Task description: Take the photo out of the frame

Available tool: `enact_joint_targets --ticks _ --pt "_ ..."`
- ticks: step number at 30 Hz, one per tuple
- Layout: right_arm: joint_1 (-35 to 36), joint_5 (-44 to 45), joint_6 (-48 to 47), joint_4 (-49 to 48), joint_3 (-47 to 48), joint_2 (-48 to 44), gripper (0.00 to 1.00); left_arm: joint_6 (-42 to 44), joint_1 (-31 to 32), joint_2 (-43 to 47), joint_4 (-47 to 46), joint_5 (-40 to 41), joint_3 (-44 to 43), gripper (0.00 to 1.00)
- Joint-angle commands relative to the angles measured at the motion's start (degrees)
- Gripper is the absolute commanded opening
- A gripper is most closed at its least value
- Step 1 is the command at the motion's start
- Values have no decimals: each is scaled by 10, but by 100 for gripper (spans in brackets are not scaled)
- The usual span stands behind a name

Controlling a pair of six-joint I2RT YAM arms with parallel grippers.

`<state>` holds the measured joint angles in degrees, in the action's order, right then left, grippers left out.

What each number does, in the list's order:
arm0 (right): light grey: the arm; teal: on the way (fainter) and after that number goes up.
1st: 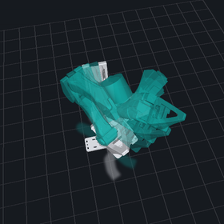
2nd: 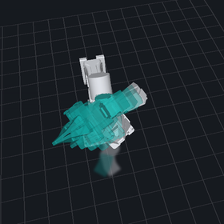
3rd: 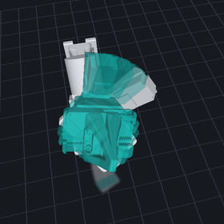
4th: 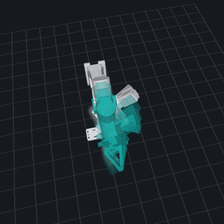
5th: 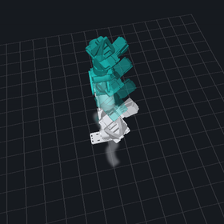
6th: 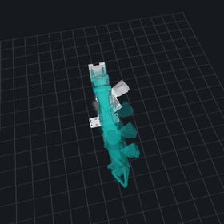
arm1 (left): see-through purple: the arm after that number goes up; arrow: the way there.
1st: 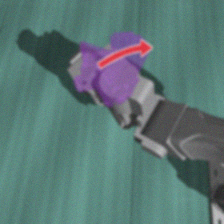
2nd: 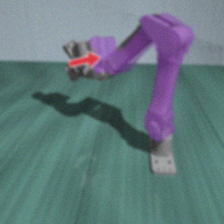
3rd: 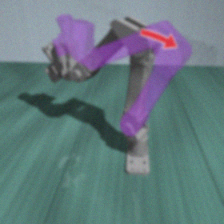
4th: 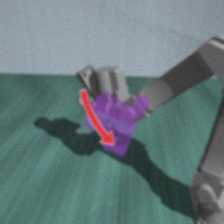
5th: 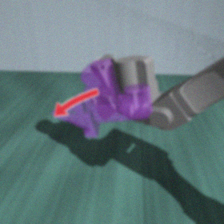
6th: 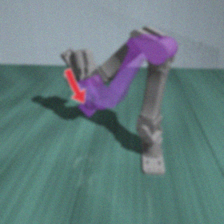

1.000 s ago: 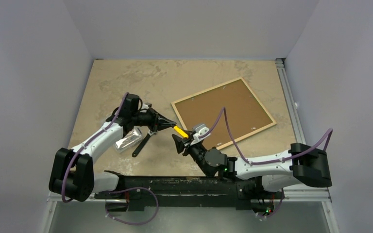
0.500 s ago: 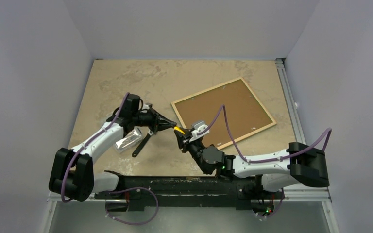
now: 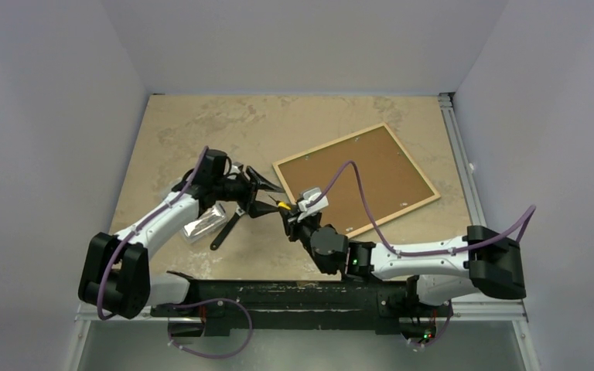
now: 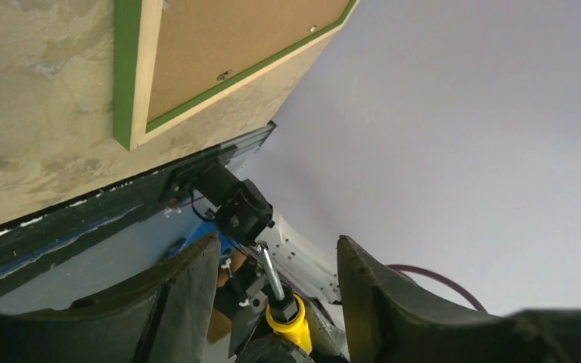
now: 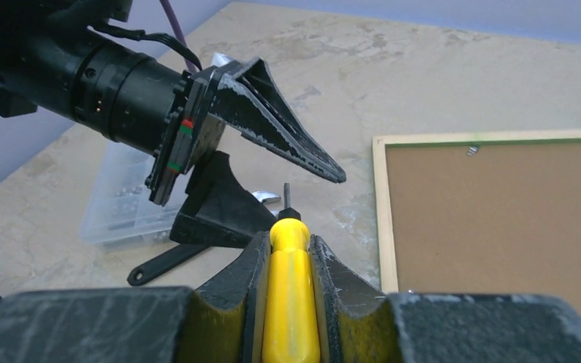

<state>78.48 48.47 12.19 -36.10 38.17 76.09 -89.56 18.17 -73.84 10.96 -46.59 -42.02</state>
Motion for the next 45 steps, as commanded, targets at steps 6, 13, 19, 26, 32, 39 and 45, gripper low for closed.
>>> enact_joint_targets --ticks 6,13,19,26,32,39,45 --pt "-65 -9 160 385 106 -53 0 315 -47 -59 171 119 -130 70" --pt "-161 -130 168 600 248 32 0 389 -38 -179 174 136 -198 63" --pt "-213 -233 155 618 290 81 0 392 -3 -261 160 128 -240 62" --pt "-227 -271 142 670 339 142 0 434 30 -335 231 183 -326 54" --pt "-228 -280 132 669 352 167 0 426 62 -363 252 220 -357 50" --pt "-228 -282 131 684 368 190 0 418 64 -387 255 249 -355 35" --pt "-228 -266 134 694 364 169 0 421 64 -397 255 253 -361 34"
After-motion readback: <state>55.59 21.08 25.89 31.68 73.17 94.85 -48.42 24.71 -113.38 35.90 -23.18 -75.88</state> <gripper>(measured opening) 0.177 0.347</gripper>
